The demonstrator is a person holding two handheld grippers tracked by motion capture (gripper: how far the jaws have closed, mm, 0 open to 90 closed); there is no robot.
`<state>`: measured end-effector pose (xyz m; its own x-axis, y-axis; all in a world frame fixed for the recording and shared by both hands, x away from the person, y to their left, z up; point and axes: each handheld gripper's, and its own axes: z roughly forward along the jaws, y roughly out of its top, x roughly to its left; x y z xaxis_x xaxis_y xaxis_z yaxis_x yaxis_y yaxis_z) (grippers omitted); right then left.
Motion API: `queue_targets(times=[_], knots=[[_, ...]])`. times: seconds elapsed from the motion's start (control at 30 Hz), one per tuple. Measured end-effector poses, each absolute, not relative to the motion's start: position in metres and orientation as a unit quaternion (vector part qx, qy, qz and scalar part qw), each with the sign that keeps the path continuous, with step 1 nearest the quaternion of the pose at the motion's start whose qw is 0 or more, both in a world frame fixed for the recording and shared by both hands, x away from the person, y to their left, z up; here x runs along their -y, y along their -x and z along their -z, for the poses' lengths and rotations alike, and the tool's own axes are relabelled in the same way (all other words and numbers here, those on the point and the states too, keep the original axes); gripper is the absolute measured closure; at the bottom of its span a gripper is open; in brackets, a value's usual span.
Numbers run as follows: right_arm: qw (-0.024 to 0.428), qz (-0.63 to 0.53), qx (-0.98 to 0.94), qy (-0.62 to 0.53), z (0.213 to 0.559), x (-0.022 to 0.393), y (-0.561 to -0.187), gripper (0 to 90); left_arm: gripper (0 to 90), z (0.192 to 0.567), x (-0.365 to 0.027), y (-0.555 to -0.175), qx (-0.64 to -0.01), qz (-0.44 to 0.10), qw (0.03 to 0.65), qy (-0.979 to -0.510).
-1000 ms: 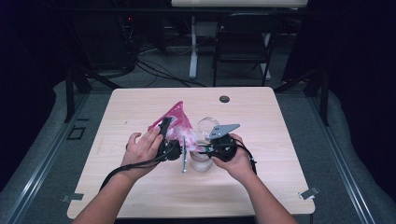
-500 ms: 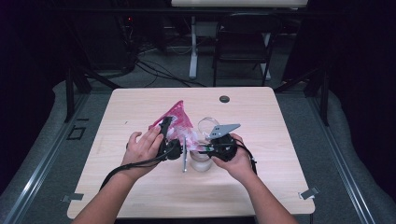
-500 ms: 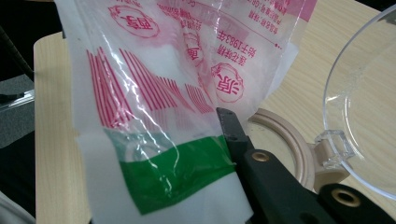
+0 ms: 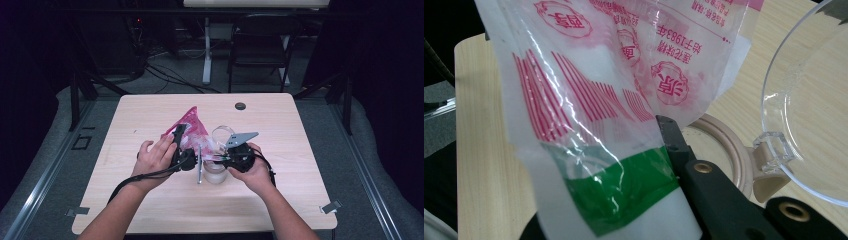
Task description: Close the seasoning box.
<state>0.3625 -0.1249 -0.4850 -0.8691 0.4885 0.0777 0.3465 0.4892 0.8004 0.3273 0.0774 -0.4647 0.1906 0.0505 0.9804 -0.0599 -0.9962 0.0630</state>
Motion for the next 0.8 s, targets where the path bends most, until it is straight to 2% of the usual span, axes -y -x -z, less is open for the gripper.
queue_targets(times=[0.8], knots=[[0.082,-0.441,-0.860,-0.245,0.4866,0.1234,-0.3622,90.0,59.8,0.4663,-0.0782,-0.3270,0.002,-0.633,0.039,-0.773]])
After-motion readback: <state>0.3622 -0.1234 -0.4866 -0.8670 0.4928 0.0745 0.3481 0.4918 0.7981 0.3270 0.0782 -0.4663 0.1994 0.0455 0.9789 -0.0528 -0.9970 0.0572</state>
